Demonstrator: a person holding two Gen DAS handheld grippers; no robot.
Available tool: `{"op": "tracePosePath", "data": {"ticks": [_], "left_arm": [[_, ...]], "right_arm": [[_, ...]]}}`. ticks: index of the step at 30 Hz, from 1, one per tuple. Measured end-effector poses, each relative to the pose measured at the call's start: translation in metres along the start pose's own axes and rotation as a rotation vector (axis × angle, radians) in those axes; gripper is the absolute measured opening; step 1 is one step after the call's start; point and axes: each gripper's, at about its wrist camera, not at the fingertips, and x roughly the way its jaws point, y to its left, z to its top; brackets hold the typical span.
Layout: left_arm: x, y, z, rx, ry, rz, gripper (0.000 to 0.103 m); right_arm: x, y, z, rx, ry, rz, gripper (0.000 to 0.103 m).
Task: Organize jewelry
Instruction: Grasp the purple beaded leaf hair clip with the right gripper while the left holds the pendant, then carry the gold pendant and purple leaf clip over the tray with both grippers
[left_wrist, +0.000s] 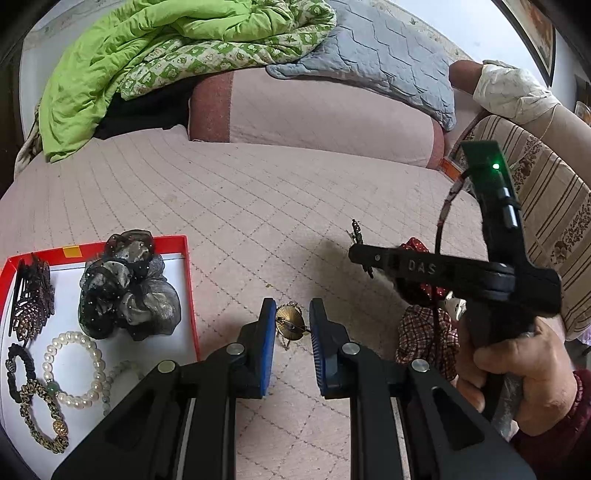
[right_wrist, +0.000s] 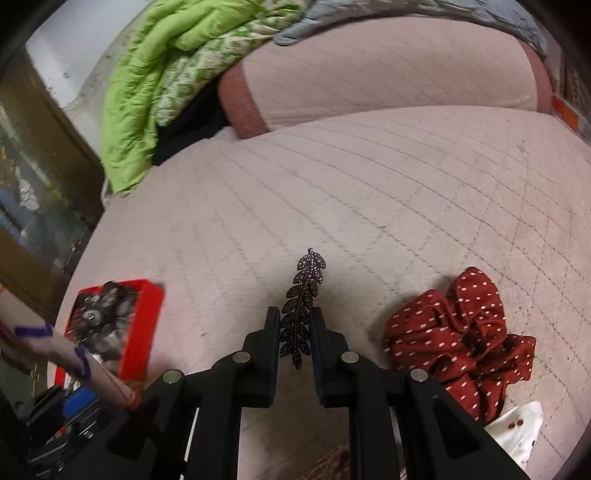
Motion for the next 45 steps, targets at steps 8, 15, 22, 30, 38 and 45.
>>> {"op": "tracePosePath", "data": {"ticks": [8, 15, 22, 30, 38, 45], "left_arm": [[0.001, -0.001, 0.001, 0.018, -0.009, 0.045, 0.018], [-0.005, 0.002, 0.001, 0.02, -0.023, 0.055, 0.018], [-0.016, 0.008, 0.001, 0.023, -0.053, 0.087, 0.018], [-0.04, 0.025, -0.007, 0.012, -0.09, 0.126, 0.018], [-0.078, 0.051, -0.015, -0.039, -0.144, 0.146, 0.018], [-0.122, 0.095, -0.04, -0.124, -0.162, 0.186, 0.018]], "right_arm": [[0.0, 0.009, -0.001, -0.017, 0.005, 0.019, 0.017], [-0.003, 0.01, -0.001, -0.018, 0.003, 0.026, 0.017], [-0.007, 0.018, -0.006, -0.027, -0.001, 0.03, 0.017], [-0.021, 0.042, -0.024, -0.05, -0.014, 0.049, 0.017], [-0.041, 0.079, -0.061, -0.08, -0.005, 0.105, 0.017], [-0.06, 0.124, -0.082, -0.157, -0.005, 0.167, 0.017]]}}
